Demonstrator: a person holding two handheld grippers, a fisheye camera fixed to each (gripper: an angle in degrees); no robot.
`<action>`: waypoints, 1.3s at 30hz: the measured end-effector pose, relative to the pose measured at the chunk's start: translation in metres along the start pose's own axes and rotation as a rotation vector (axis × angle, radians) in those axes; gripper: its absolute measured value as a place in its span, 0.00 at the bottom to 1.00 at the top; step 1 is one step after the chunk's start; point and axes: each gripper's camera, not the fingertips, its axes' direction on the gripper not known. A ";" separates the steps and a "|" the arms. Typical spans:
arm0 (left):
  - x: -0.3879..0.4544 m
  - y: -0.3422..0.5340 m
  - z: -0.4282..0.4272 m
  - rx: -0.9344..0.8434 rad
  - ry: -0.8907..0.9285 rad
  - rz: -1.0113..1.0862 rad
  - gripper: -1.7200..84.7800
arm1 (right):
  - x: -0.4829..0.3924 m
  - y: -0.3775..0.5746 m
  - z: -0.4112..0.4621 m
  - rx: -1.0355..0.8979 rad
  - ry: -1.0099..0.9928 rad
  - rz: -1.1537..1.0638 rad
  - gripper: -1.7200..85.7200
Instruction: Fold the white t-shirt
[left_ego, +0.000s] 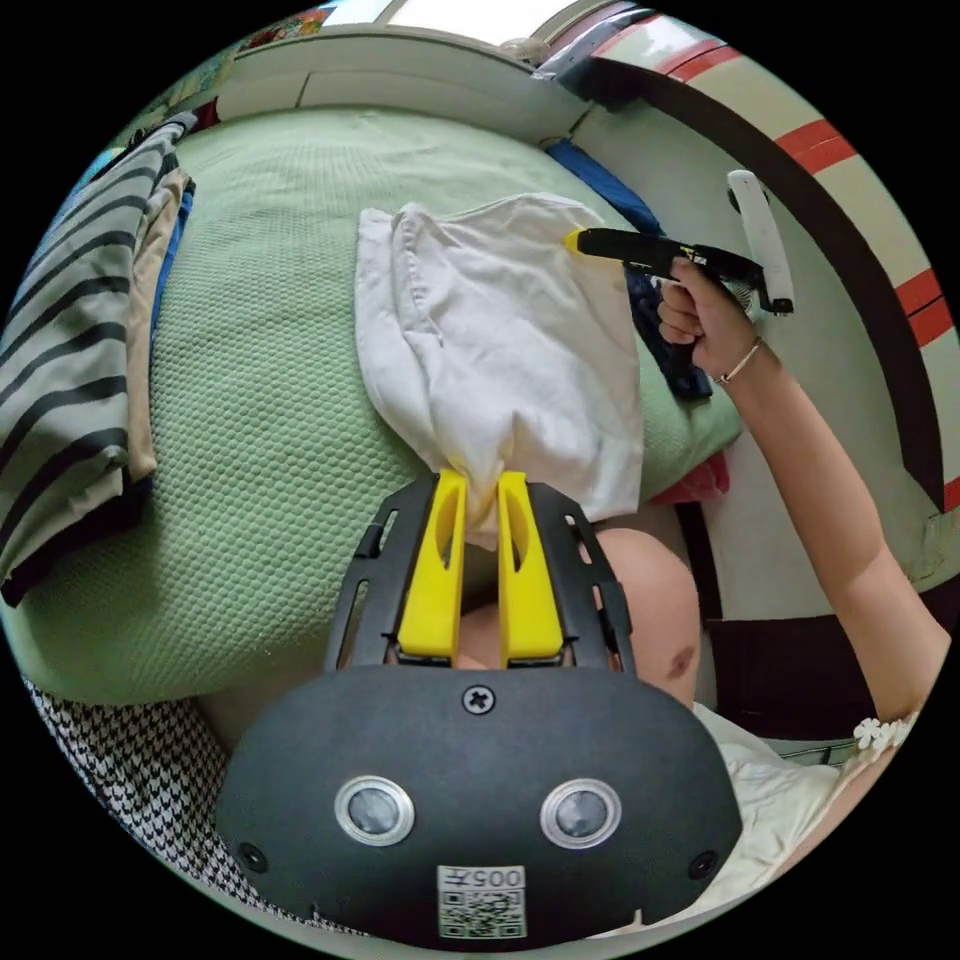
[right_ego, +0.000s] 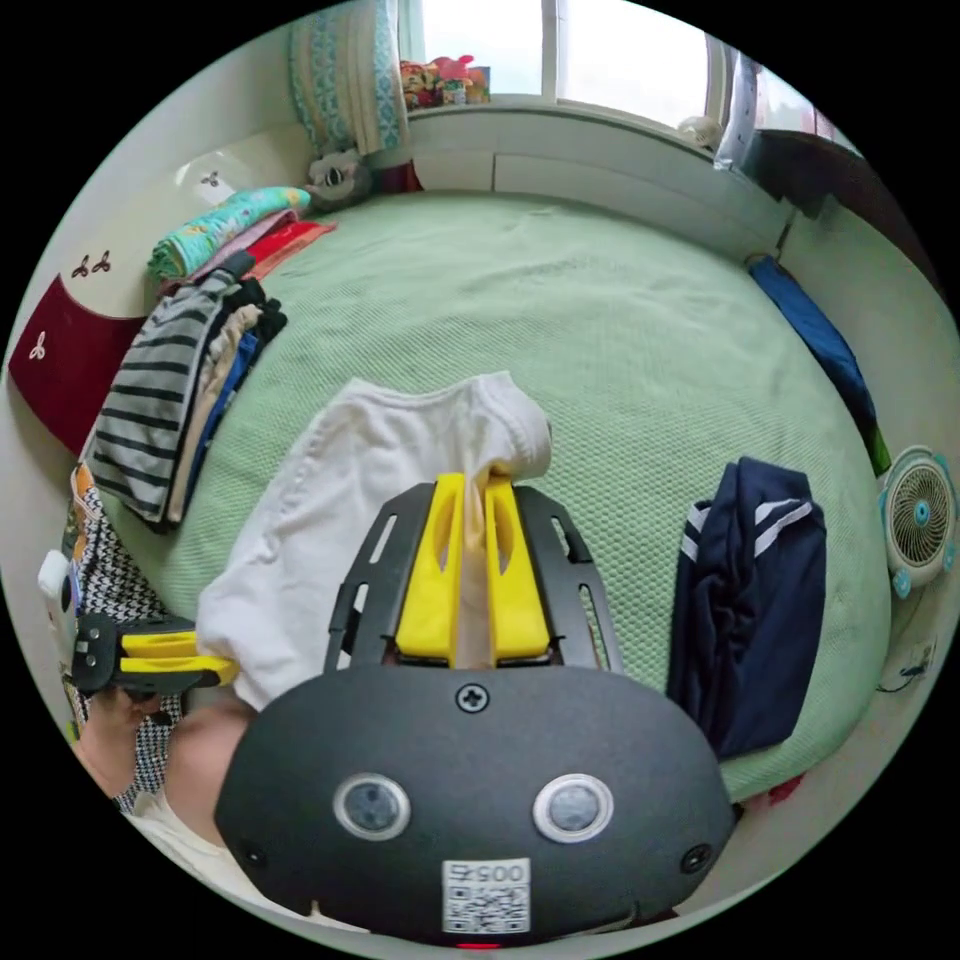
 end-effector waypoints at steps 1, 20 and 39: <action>0.001 0.002 -0.006 0.011 0.006 0.001 0.09 | -0.009 0.001 -0.014 0.014 -0.010 -0.019 0.01; -0.011 0.102 -0.274 0.381 -0.164 0.045 0.09 | -0.211 -0.012 -0.200 0.345 -0.039 -0.250 0.01; -0.149 0.120 -0.282 0.366 -0.463 -0.320 0.09 | -0.337 0.007 -0.030 0.102 -0.165 -0.445 0.09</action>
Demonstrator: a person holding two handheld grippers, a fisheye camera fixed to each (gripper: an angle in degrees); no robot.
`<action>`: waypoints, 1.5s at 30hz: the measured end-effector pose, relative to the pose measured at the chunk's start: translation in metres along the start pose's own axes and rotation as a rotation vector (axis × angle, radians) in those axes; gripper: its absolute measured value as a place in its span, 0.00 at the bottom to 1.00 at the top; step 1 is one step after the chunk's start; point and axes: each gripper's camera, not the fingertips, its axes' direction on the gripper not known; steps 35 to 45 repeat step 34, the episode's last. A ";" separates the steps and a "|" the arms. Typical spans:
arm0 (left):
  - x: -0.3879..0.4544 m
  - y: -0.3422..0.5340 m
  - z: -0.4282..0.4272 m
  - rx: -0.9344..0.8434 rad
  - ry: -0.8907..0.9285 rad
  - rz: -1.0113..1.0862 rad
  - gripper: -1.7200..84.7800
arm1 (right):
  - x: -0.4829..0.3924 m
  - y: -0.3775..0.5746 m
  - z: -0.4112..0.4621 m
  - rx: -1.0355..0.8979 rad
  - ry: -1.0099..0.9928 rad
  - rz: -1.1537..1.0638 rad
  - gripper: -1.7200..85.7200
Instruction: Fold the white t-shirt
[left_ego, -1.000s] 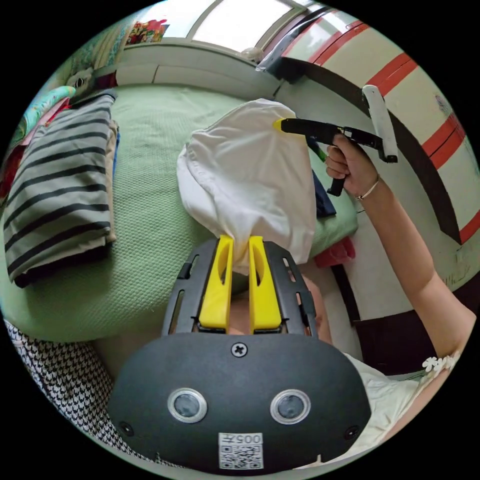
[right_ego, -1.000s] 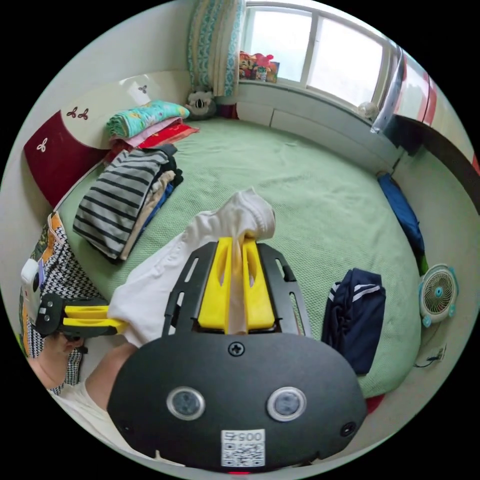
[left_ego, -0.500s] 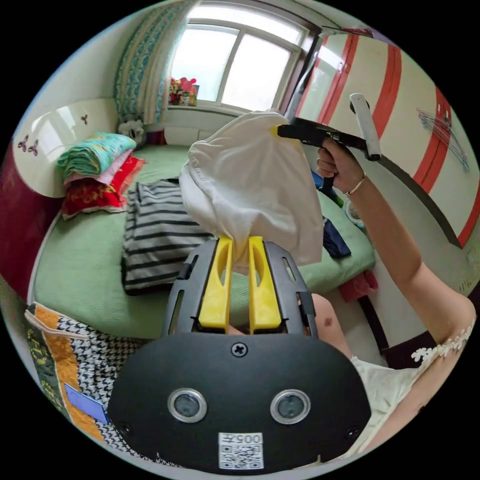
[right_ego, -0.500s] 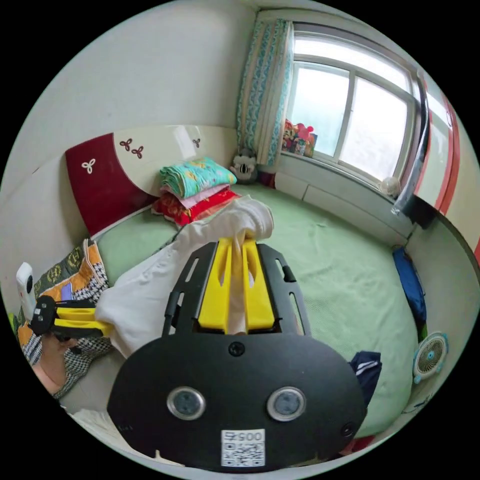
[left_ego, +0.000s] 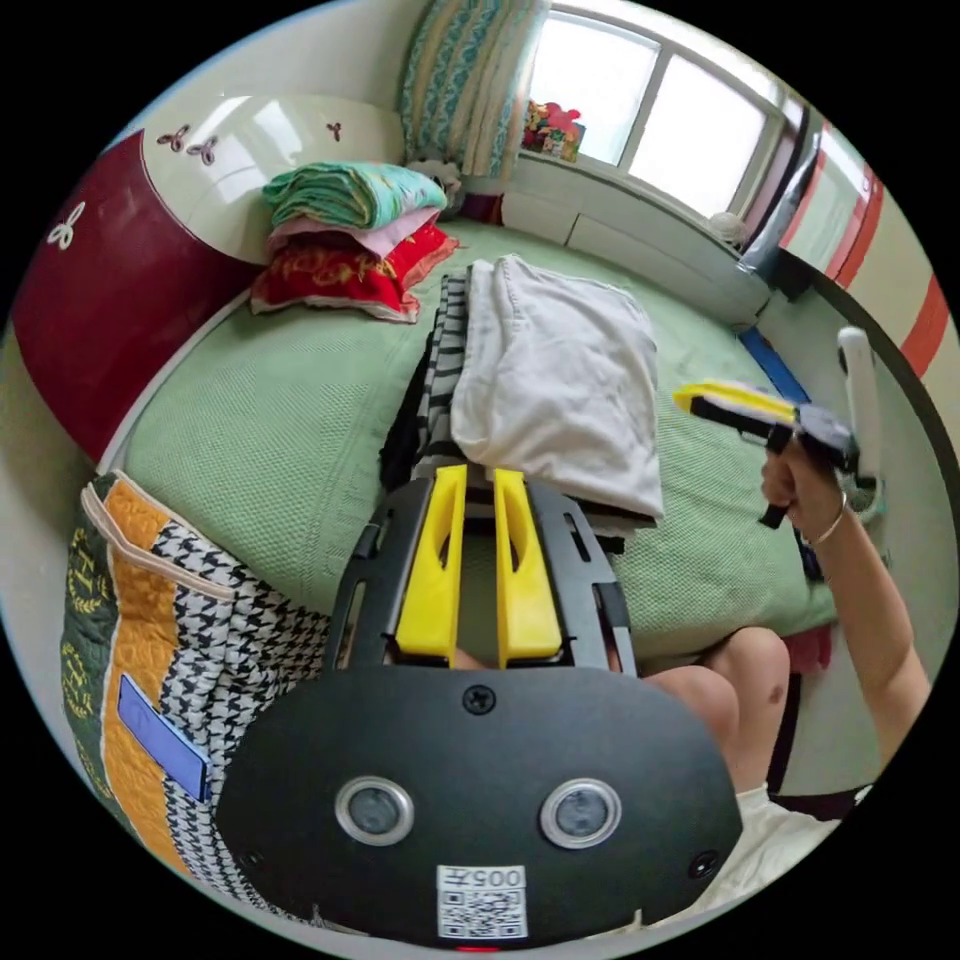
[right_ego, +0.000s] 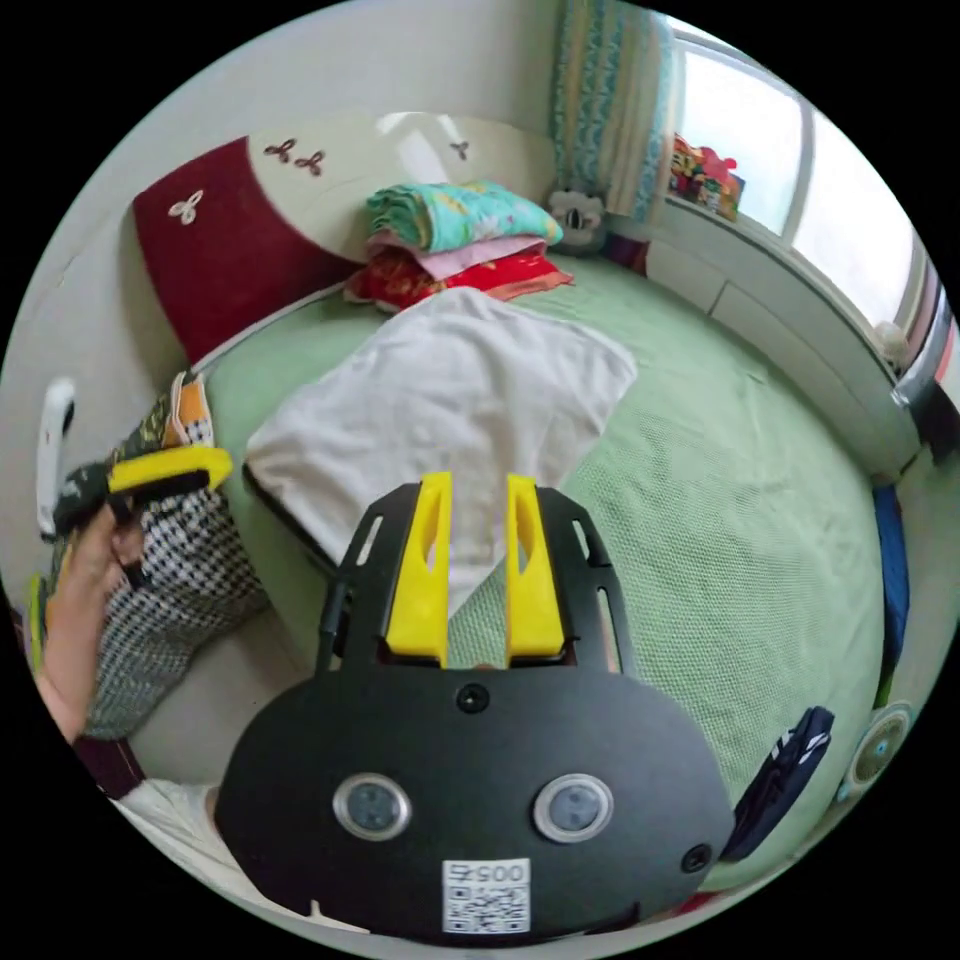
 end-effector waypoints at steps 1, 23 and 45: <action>0.006 -0.001 -0.001 0.010 0.007 0.013 0.08 | -0.009 0.016 0.003 -0.002 -0.007 0.003 0.09; 0.233 0.035 0.024 -0.013 0.032 0.322 0.01 | 0.078 0.213 -0.103 0.002 0.147 0.300 0.08; 0.405 0.048 0.098 -0.120 0.207 0.550 0.01 | 0.180 0.334 -0.183 0.012 0.331 0.626 0.09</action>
